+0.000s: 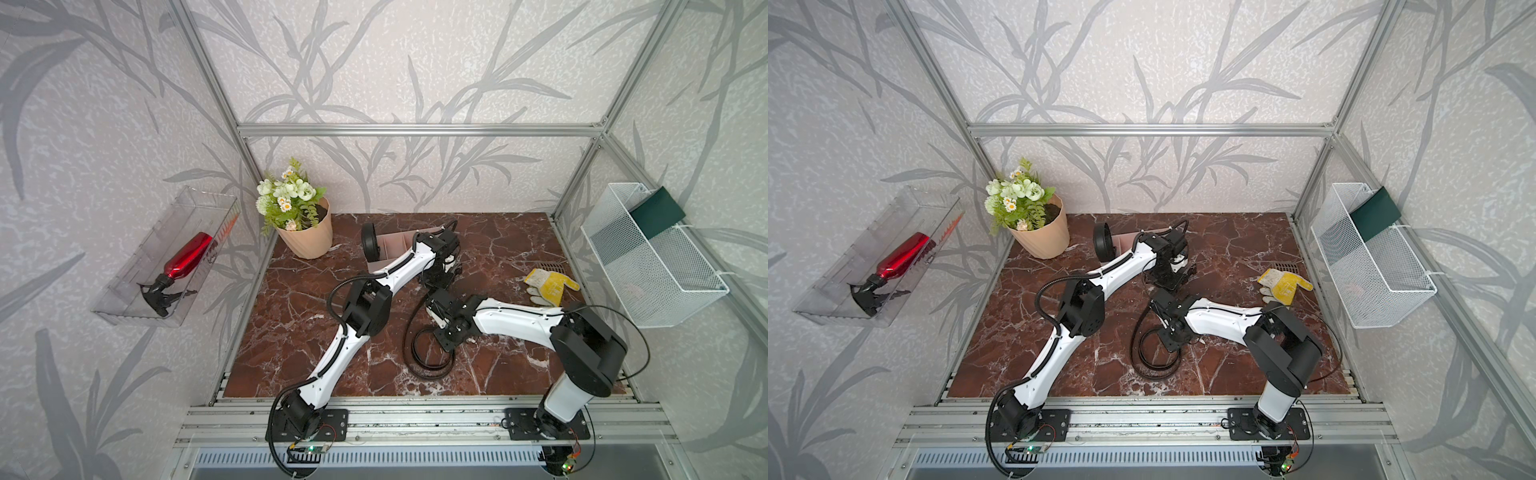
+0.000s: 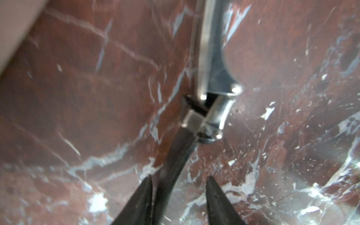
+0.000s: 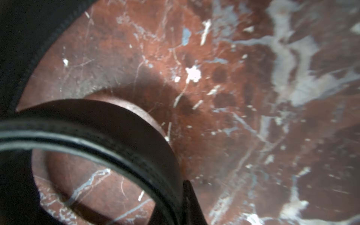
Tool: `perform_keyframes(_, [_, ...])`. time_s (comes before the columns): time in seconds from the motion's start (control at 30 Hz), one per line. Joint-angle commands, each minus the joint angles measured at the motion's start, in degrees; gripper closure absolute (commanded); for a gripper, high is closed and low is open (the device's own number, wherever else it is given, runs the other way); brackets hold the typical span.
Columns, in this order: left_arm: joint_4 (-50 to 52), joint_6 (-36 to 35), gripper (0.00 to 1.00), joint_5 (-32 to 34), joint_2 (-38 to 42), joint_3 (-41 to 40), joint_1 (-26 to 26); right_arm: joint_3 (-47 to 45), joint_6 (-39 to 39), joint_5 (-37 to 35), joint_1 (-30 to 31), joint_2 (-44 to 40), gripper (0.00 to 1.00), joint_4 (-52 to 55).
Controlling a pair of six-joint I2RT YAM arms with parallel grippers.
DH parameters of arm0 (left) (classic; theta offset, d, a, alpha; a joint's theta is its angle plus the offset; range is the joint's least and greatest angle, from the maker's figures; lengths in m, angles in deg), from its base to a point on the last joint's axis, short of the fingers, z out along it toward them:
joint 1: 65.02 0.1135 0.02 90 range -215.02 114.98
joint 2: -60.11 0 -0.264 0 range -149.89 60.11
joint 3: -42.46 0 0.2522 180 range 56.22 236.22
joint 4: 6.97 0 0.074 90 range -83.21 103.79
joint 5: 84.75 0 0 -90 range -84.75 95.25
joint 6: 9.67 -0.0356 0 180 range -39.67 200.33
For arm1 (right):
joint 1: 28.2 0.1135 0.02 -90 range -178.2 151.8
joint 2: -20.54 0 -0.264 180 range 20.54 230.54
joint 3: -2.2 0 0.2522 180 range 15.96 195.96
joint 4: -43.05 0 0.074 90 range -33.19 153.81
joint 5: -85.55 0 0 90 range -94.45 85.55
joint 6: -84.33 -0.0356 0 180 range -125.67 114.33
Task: Place the belts into the storage roll
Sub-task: Roll the belt at the center of the board.
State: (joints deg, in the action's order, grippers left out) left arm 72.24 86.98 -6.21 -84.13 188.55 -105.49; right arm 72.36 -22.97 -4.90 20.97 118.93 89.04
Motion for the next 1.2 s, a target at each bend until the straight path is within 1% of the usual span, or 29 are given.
perform_keyframes(0.0, [1.1,-2.5,0.44,3.6,9.9,-7.1,0.3,0.9,-4.2,0.5,1.9,2.2,1.00,-1.9])
perform_keyframes(0.1, [-1.0,-2.2,0.39,4.0,17.1,-15.0,1.4,0.8,-6.4,0.0,3.0,2.6,1.00,-2.9])
perform_keyframes(0.3, [-1.9,-0.4,0.37,4.8,30.2,-27.9,4.9,1.2,-6.8,-2.8,6.2,2.2,1.00,-3.1])
perform_keyframes(0.37, [-2.3,0.8,0.37,6.3,36.2,-34.5,5.5,1.8,-6.5,-2.7,6.7,2.6,1.00,-2.6])
perform_keyframes(0.43, [-3.7,2.8,0.37,6.4,43.1,-43.2,6.0,2.3,-5.0,-3.1,7.3,2.6,1.00,-2.7])
perform_keyframes(0.53, [-6.7,7.2,0.37,4.2,51.9,-56.2,7.6,3.3,1.4,-4.6,9.0,3.2,1.00,-4.2])
perform_keyframes(0.67, [-12.9,15.1,0.37,-2.0,60.9,-72.1,9.9,6.8,9.1,-5.1,9.0,7.4,1.00,-4.1])
perform_keyframes(0.7, [-15.5,17.6,0.38,-3.7,63.1,-76.0,10.2,7.8,10.6,-5.2,9.0,8.5,1.00,-3.9])
perform_keyframes(0.8, [-21.4,23.3,0.38,-6.8,67.3,-83.9,10.5,10.5,12.1,-5.8,9.0,10.8,1.00,-2.9])
perform_keyframes(1.0, [-30.4,30.9,0.38,-9.6,69.3,-91.4,10.5,11.9,11.6,-4.8,9.0,11.7,1.00,-4.3])
perform_keyframes(1.07, [-33.1,33.2,0.38,-10.0,70.1,-92.7,10.5,12.8,11.6,-4.8,9.0,12.3,1.00,-3.9])
perform_keyframes(1.1, [-34.3,34.2,0.38,-10.2,70.6,-93.1,10.6,13.2,11.5,-4.8,10.7,12.7,1.00,-3.6])
perform_keyframes(1.17, [-35.7,35.1,0.37,-10.2,70.8,-93.3,10.5,13.8,11.1,-4.5,10.7,13.1,1.00,-3.3])
